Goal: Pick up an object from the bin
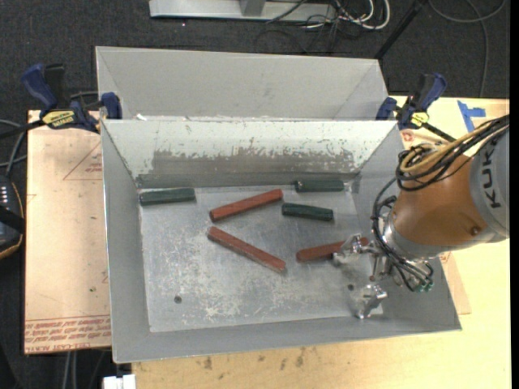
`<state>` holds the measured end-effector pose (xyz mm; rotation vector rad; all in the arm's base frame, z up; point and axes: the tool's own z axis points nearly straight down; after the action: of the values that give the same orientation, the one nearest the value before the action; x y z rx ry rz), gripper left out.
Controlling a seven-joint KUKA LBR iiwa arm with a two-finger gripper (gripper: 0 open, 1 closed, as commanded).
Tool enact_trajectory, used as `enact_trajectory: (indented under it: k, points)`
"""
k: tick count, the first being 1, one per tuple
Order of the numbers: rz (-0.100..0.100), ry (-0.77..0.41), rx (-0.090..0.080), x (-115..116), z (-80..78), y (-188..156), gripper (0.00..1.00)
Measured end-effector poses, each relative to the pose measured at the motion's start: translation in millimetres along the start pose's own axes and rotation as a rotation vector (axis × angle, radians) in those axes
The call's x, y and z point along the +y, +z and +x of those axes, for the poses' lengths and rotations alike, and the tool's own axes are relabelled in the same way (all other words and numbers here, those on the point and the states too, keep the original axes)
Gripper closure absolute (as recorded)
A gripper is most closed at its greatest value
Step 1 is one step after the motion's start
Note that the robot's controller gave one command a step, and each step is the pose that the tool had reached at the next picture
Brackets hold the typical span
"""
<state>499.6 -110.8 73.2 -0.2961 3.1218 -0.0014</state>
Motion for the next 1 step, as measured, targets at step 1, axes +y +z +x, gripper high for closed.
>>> enact_trajectory:
  k: [1]
  points:
    - [0.000, -0.001, 0.000, 0.1, -0.2, 0.0, 0.00]
